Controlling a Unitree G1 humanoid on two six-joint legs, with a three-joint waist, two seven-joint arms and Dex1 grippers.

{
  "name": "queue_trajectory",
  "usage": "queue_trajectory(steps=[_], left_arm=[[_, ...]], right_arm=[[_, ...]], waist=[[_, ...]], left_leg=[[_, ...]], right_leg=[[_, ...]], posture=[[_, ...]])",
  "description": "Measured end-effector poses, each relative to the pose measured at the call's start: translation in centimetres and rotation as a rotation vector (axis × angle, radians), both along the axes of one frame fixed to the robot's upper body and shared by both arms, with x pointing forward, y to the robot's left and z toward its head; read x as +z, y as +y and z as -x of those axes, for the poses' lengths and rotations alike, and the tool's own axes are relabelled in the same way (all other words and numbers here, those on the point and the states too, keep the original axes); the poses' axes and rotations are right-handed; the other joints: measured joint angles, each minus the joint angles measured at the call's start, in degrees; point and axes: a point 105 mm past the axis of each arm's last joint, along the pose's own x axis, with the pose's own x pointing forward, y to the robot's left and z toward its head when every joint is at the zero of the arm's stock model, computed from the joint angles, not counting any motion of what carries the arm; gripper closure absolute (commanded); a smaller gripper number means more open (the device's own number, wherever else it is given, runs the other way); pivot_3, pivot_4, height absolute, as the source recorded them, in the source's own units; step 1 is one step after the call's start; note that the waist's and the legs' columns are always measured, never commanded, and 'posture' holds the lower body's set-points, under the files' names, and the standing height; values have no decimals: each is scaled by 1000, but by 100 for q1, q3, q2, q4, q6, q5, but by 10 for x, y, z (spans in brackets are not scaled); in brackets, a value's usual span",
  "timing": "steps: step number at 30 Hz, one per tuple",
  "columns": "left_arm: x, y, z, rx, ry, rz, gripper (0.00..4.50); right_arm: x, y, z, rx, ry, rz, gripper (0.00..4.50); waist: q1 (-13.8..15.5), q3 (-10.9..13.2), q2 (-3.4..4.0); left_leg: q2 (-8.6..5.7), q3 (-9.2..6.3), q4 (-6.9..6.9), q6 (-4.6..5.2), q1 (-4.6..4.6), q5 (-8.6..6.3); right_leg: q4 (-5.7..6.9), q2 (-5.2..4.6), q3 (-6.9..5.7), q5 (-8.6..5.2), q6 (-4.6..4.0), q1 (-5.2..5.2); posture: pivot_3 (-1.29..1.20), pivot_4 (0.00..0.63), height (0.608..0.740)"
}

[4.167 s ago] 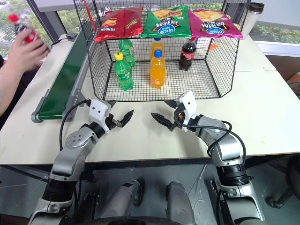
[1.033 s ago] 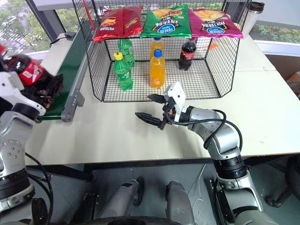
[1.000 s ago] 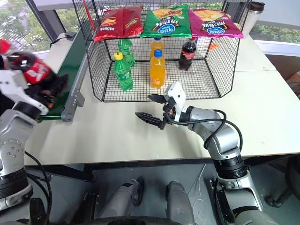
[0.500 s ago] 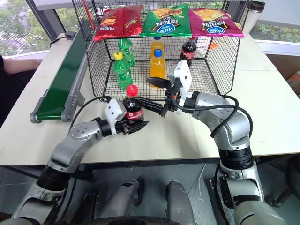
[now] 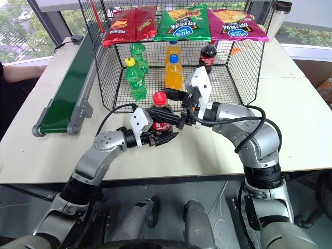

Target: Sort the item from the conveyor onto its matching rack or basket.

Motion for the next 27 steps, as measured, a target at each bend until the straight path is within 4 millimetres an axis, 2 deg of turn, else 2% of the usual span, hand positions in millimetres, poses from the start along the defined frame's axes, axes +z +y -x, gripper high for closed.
queue_trajectory(steps=[2, 3, 9, 12, 16, 20, 25, 27], left_arm=[[0, -1, 0, -4, 0, 4, 1494], [0, -1, 0, -5, 1, 2, 1494], [0, -2, 0, -4, 8, 6, 1494], [0, -1, 0, -3, 16, 8, 25], [7, -2, 1, -26, 5, 23, 25], [5, 3, -1, 2, 2, -1, 25], [-6, 22, 3, 65, 38, -40, 25], [-9, 36, 5, 114, 47, -49, 25]], right_arm=[[2, -3, -1, -12, -10, -3, 3175], [2, -3, -1, -13, -10, 2, 3351], [1, -3, -2, -16, -10, 3, 3351], [0, -4, -3, -21, -5, 4, 3351], [-4, -2, -5, -26, 18, 12, 3351], [-5, -2, -7, -39, 29, 12, 3351], [8, -4, -15, -88, -2, -2, 3351], [12, -11, -30, -155, -11, -9, 3351]], waist=[[-1, 0, 0], [-2, 0, 0], [0, 0, 0], [-2, 0, 0], [-1, 0, 0], [-10, 0, 0], [-9, 0, 0], [-12, 0, 0]], left_leg=[[0, 0, 0, 1, 0, 1], [0, 0, 0, 2, 0, 1], [0, 0, 1, 3, 0, 2], [0, 0, 1, 4, 1, 3], [0, 0, 2, 4, 1, 3], [0, 0, 2, 5, 1, 3], [2, -1, 2, 5, 2, 3], [2, 0, 2, 5, 3, 3]], right_leg=[[0, 0, 0, 0, 0, 1], [0, 0, 0, 0, 0, 1], [0, 1, -1, 0, 1, 1], [0, 2, -1, 1, 1, 1], [1, 10, 0, 0, 1, 2], [1, 11, 0, 1, 1, 2], [2, 15, 1, 0, 0, 1], [2, 15, 2, 0, -1, 1]], posture=[[0, 150, 738], [0, 150, 738], [0, 150, 738], [0, 150, 738], [0, 150, 738], [0, 150, 738], [0, 150, 738], [0, 150, 738]])
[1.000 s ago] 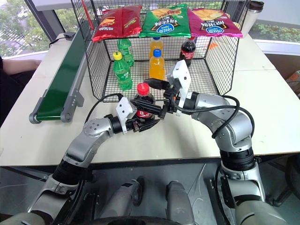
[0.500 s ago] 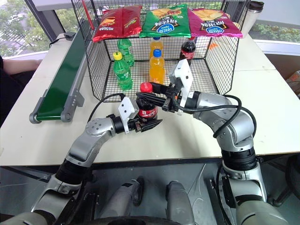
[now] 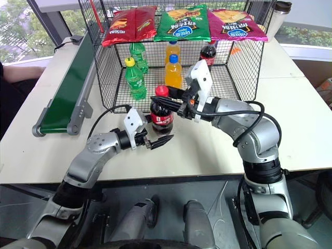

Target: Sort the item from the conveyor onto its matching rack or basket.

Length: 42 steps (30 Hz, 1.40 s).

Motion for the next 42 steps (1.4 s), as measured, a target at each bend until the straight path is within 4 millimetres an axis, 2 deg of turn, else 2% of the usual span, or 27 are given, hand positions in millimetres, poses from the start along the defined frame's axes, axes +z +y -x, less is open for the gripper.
queue_trajectory(steps=[3, 5, 10, 20, 28, 35, 42], left_arm=[[-6, 18, 2, 80, 24, 12, 25], [-9, 24, 1, 124, 31, 18, 25], [-7, 26, -5, 205, 21, 59, 25], [-5, 32, -9, 297, 8, 93, 25], [0, 30, -8, 304, -16, 96, 25], [0, 30, -9, 312, -16, 99, 0], [0, 30, -9, 315, -15, 101, 0]], right_arm=[[11, -31, -36, -214, -23, -24, 3351], [15, -46, -52, -313, -43, -32, 3351], [9, -75, -84, -503, -39, -46, 3351], [-5, -101, -117, -675, -33, -77, 3351], [-20, -113, -131, -743, -24, -73, 3351], [-4, -115, -133, -746, -96, -93, 68], [1, -112, -130, -710, -102, -78, 68]], waist=[[43, 0, 0], [46, 0, 0], [13, 0, 0], [-5, 2, 3], [-8, 3, 5], [-9, 2, 5], [-8, 2, 6]], left_leg=[[-1, -2, 2, -12, 0, -7], [-1, -1, 2, -12, -1, -7], [-1, 0, -1, 1, -1, 1], [0, 2, -1, 1, 2, 2], [0, 5, -1, 0, 3, 4], [1, 5, -1, 0, 7, 4], [1, 4, -1, 0, 9, 4]], right_leg=[[0, 2, -1, 1, -2, 2], [-1, 1, -1, 1, -2, 2], [0, 2, -1, 10, 16, -1], [2, 8, 1, 12, 17, -1], [4, 10, 4, 13, 18, -1], [6, 11, 5, 13, 17, 2], [7, 12, 6, 13, 17, 4]], posture=[[0, 150, 738], [0, 150, 738], [0, 150, 738], [0, 150, 738], [0, 150, 738], [0, 150, 738], [0, 150, 738]])
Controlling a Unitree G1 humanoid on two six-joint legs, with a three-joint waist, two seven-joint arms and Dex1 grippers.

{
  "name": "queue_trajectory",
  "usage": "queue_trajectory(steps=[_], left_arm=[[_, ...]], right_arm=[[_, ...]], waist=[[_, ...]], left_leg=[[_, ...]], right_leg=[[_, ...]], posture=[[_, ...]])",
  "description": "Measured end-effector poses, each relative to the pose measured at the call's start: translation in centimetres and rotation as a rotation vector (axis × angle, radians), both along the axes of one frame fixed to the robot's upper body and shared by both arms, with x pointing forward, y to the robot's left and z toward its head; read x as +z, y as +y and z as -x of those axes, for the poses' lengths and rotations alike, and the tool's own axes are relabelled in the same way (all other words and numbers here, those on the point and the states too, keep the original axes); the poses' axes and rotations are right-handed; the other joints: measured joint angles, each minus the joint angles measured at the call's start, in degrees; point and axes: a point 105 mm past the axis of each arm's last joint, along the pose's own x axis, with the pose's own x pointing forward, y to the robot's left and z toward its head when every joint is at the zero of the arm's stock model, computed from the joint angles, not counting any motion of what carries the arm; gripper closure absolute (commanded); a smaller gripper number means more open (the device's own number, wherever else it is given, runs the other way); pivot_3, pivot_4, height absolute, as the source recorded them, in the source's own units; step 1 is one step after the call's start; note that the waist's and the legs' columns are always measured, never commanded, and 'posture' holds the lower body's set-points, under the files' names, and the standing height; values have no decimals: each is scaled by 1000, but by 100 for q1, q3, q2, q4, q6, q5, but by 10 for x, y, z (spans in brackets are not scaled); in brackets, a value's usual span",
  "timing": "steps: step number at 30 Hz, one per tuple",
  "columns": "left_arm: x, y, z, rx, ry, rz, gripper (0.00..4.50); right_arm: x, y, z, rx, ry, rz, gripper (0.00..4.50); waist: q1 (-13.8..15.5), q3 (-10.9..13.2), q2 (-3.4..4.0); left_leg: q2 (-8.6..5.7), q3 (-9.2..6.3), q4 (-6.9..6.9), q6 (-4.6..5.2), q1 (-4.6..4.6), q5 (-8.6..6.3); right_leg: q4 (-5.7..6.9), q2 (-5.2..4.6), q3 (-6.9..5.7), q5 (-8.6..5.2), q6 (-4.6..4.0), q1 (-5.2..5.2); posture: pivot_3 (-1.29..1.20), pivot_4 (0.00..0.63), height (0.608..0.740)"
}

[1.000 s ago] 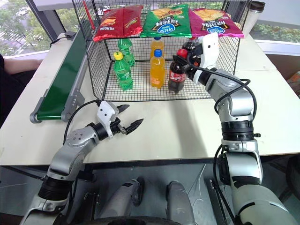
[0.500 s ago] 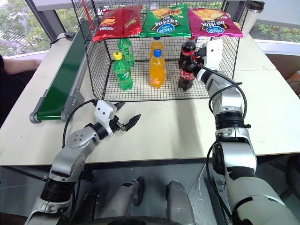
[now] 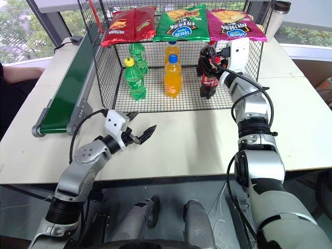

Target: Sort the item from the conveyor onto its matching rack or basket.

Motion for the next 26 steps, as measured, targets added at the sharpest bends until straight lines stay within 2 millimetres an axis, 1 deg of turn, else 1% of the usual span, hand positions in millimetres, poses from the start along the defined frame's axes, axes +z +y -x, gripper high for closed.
queue_trajectory(steps=[2, 5, 8, 10, 11, 14, 15, 16, 17, 19, 21, 26], left_arm=[[0, 0, 0, 0, 2, 1, 0], [-3, 1, 1, 4, 10, -1, 0], [-4, 1, 1, 5, 15, 0, 0], [-6, 2, 2, 9, 21, -1, 0], [-6, 1, 2, 8, 23, 0, 0], [-7, 2, 1, 12, 23, -3, 0], [-7, 2, 1, 16, 22, -6, 0], [-8, 3, 1, 21, 23, -10, 0], [-8, 3, 0, 28, 23, -12, 0], [-9, 3, -1, 34, 23, -14, 0], [-10, 4, -1, 40, 25, -12, 0], [-11, 4, -2, 42, 27, -10, 0]], right_arm=[[3, -2, 4, 12, -2, 16, 68], [2, -5, 16, 51, 6, 56, 68], [-12, -5, 39, 148, 57, 113, 68], [-28, -1, 55, 227, 112, 133, 68], [-39, 2, 64, 268, 148, 144, 68], [-71, 17, 89, 384, 246, 149, 68], [-80, 23, 96, 413, 269, 142, 68], [-90, 35, 105, 458, 298, 127, 68], [-105, 52, 119, 522, 335, 108, 68], [-115, 67, 129, 571, 365, 93, 68], [-118, 77, 134, 595, 372, 70, 68], [-117, 80, 132, 576, 363, 47, 68]], waist=[[6, 0, 0], [24, 0, 0], [27, 0, 0], [18, -1, 0], [9, -2, 2], [-2, -5, 5], [1, -5, 5], [-5, -5, 5], [-1, -5, 6], [8, -5, 6], [18, -5, 6], [32, -8, 2]], left_leg=[[0, 0, 0, 0, 0, 0], [-1, -2, 1, 0, -1, 0], [0, -3, 1, 0, -1, -1], [0, -3, 1, 0, 0, -1], [1, -2, 1, 0, 0, -1], [6, 0, 2, -1, 1, -2], [9, 0, 2, -1, 2, -2], [12, 1, 3, -1, 2, -2], [13, 1, 3, -2, 2, -2], [13, 2, 5, -13, 1, -9], [13, 2, 11, -14, 1, -10], [12, 2, 13, -15, 1, -10]], right_leg=[[0, 0, 0, 0, 0, 0], [-1, -1, 1, 0, -1, 1], [-1, -2, 0, -1, -1, 2], [-1, -2, 0, -5, -7, 2], [-1, -3, 1, -10, -16, 2], [0, -2, 1, -11, -19, 3], [0, -1, 1, -11, -19, 4], [0, 1, 1, -11, -20, 3], [0, 2, 2, -10, -21, 2], [0, 2, 2, -10, -22, 3], [0, 3, 1, -9, -23, 5], [-2, 3, -1, -9, -23, 10]], posture=[[0, 150, 738], [0, 150, 738], [0, 150, 738], [0, 150, 738], [0, 150, 738], [0, 150, 738], [0, 150, 738], [0, 150, 738], [0, 150, 738], [0, 150, 738], [0, 150, 738], [0, 150, 738]])
